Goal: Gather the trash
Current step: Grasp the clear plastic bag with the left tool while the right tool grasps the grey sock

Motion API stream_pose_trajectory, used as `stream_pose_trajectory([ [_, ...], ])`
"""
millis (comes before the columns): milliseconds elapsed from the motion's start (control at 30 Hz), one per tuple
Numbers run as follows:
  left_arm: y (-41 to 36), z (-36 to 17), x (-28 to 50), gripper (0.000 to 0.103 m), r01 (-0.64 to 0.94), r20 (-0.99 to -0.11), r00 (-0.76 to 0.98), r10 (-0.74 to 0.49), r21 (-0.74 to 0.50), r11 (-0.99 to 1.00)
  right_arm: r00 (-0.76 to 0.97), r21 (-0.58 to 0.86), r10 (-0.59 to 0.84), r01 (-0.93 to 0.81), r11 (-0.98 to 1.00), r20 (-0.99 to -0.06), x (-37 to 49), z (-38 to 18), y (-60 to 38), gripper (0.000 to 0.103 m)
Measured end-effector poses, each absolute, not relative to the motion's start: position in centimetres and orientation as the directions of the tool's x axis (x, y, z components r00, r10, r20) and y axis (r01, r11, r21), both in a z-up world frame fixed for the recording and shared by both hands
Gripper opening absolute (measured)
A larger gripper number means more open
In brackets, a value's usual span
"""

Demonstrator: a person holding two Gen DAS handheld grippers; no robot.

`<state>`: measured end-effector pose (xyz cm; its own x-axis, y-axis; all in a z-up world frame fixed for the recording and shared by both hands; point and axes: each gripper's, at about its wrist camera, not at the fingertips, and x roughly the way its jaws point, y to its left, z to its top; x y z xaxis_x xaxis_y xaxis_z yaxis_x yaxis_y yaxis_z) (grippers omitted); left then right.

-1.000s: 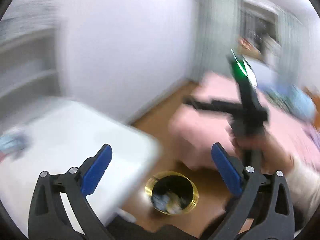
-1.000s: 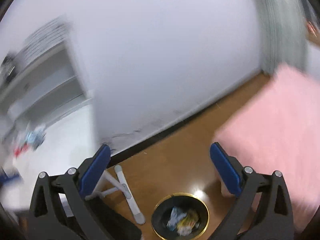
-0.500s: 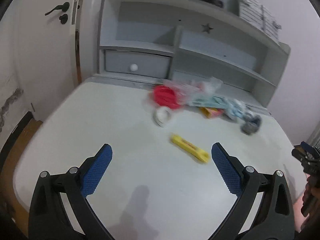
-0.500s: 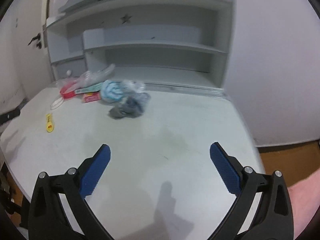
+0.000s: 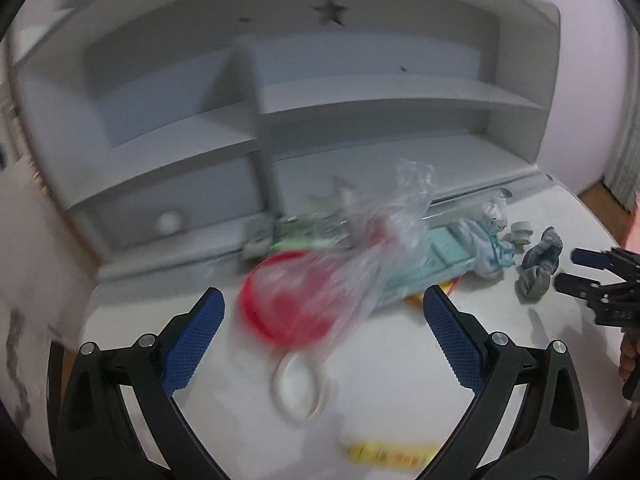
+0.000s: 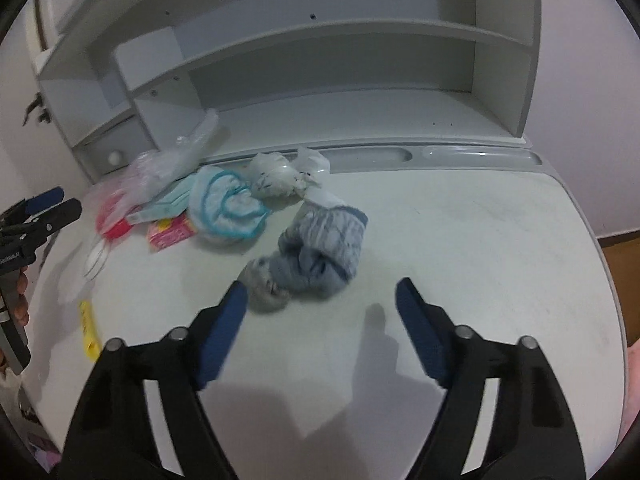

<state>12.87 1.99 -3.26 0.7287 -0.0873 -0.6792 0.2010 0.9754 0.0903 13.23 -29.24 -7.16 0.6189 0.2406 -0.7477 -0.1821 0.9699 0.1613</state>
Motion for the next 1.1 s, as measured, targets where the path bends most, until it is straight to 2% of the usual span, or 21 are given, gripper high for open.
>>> stream_pose_trajectory([
  [167,-0.6,-4.7,16.8,0.096,0.267,-0.709,0.695,-0.120,0.099,0.959,0.601,0.189,0.239,-0.145,0.971,-0.763,15.7,-7.8,-28.8,0.072],
  [233,-0.8,-5.2,18.0,0.092,0.284,-0.730,0.668,-0.146,0.069,0.956,0.602,0.186,0.236,-0.146,0.972,-0.763,16.2,-7.7,-28.5,0.055],
  [267,-0.8,-5.4,18.4,0.072,0.293,-0.738,0.656,-0.160,0.053,0.955,0.601,0.186,0.237,-0.148,0.971,-0.763,16.4,-7.7,-28.4,0.046],
  [300,-0.7,-5.8,18.8,0.059,0.299,-0.752,0.638,-0.169,0.039,0.954,0.601,0.190,0.245,-0.154,0.970,-0.761,16.5,-7.7,-28.3,0.042],
  [333,-0.4,-6.4,19.4,0.037,0.300,-0.772,0.609,-0.180,0.014,0.954,0.597,0.198,0.259,-0.167,0.966,-0.759,16.5,-7.7,-28.2,0.034],
  [400,0.0,-6.9,19.6,0.024,0.301,-0.784,0.581,-0.218,-0.042,0.953,0.597,0.203,0.272,-0.181,0.962,-0.754,16.4,-7.6,-28.0,0.030],
  [467,0.1,-6.7,19.2,0.015,0.303,-0.773,0.598,-0.211,-0.026,0.953,0.604,0.198,0.277,-0.196,0.960,-0.747,16.0,-7.3,-28.0,0.028],
  [800,2.0,-1.7,15.0,0.011,0.256,-0.668,0.708,-0.230,-0.062,0.965,0.682,0.221,0.301,-0.205,0.954,-0.666,13.0,-3.3,-30.8,0.027],
  [967,1.2,-2.1,13.8,0.011,0.246,-0.689,0.687,-0.230,-0.077,0.966,0.628,0.246,0.313,-0.194,0.950,-0.713,12.4,-5.3,-32.2,0.027],
  [1100,-2.1,0.3,10.6,0.011,0.313,-0.652,0.709,-0.269,-0.051,0.948,0.677,0.255,0.324,-0.202,0.945,-0.661,9.5,-3.3,-34.8,0.027],
])
